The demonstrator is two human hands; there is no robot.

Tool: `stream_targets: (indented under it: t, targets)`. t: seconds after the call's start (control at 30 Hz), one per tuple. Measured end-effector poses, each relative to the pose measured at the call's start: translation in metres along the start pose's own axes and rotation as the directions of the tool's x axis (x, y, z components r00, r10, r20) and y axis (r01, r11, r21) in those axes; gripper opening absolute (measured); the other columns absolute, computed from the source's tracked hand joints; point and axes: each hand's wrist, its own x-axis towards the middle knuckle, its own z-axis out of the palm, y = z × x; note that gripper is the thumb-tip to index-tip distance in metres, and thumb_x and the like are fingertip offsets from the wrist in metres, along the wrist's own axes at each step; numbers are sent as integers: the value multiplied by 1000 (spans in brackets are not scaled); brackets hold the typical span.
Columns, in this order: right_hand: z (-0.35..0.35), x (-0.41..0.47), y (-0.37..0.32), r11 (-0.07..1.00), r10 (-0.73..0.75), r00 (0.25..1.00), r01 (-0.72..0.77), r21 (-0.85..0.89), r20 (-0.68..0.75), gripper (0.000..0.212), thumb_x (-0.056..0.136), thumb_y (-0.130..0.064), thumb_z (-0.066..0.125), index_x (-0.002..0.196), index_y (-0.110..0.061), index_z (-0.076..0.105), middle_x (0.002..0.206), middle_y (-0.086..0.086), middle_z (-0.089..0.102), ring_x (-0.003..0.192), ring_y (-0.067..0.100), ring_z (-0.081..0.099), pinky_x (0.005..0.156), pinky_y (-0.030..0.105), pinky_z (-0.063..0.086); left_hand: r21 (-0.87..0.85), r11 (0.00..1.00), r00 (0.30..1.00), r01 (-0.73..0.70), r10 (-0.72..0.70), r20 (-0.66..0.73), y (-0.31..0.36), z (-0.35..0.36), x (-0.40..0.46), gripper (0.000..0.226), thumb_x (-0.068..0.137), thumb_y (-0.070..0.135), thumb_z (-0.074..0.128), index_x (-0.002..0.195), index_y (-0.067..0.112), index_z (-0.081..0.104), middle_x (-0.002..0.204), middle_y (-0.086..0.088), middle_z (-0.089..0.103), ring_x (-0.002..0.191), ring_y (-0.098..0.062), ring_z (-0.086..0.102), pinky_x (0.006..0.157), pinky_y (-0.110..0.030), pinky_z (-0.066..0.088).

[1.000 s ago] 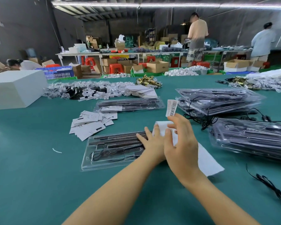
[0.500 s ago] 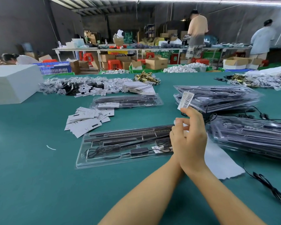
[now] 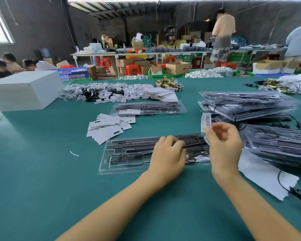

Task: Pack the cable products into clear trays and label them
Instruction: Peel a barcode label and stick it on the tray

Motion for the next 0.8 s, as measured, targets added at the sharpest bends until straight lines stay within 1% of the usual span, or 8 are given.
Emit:
stream_targets:
  t: [0.13, 0.23, 0.33, 0.4, 0.5, 0.57, 0.67, 0.8]
  targets:
    - [6, -8, 15, 979, 201, 945, -188, -75, 258, 17, 86, -13, 69, 93, -25, 58, 85, -7, 68, 69, -4, 61, 63, 15, 47, -1, 995, 991, 104, -103, -90, -50, -26, -33, 16, 87, 8, 58, 97, 4, 69, 92, -8, 67, 87, -31, 58, 82, -34, 42]
    - [11, -16, 19, 968, 246, 862, -198, -153, 443, 21, 85, -1, 64, 90, -22, 62, 91, -1, 68, 72, 2, 60, 65, 20, 48, -60, 992, 981, 115, -123, -148, -61, -43, -51, 20, 85, 11, 58, 101, 6, 69, 92, -1, 69, 85, -25, 57, 82, -22, 38]
    - [13, -24, 19, 972, 223, 771, -128, -197, 596, 22, 87, -3, 63, 89, -25, 64, 72, -17, 64, 65, 1, 53, 63, 16, 44, -256, 948, 969, 189, -222, -110, -64, -48, -54, 22, 87, 22, 60, 106, 15, 67, 98, 11, 66, 98, -17, 54, 89, -17, 36]
    - [14, -29, 16, 975, 203, 737, -91, -203, 645, 22, 87, -5, 64, 90, -27, 65, 65, -19, 61, 62, -1, 51, 63, 13, 41, -385, 894, 959, 230, -275, -66, -60, -49, -54, 17, 88, 23, 67, 105, 24, 65, 98, 18, 65, 103, -10, 53, 92, -20, 39]
    - [17, -37, 11, 980, 198, 715, -122, -158, 671, 21, 87, -7, 66, 92, -27, 68, 74, -12, 66, 70, 1, 57, 69, 17, 45, -483, 818, 940, 314, -338, 40, -56, -47, -56, 21, 85, 24, 71, 95, 39, 60, 93, 21, 67, 100, 1, 53, 88, -18, 39]
    - [19, -44, 9, 977, 212, 706, -156, -144, 676, 19, 86, -7, 68, 94, -24, 67, 82, -5, 70, 75, 5, 61, 75, 23, 47, -577, 726, 919, 373, -374, 123, -54, -47, -56, 16, 85, 26, 71, 95, 36, 63, 95, 21, 68, 99, -1, 58, 88, -22, 42]
    - [23, -52, 10, 972, 235, 670, -142, -189, 704, 19, 83, -9, 71, 94, -22, 62, 81, -5, 70, 75, 8, 61, 78, 27, 47, -703, 589, 887, 399, -442, 134, -53, -49, -55, 14, 84, 21, 72, 95, 26, 64, 94, 14, 69, 92, -4, 64, 83, -23, 49]
    - [24, -55, 9, 971, 219, 676, -77, -228, 703, 13, 84, -15, 71, 86, -22, 60, 75, -7, 67, 71, 8, 60, 73, 24, 47, -694, 605, 899, 390, -414, 144, -57, -52, -55, 13, 84, 10, 71, 83, 21, 64, 80, 14, 68, 76, -3, 61, 74, -20, 47]
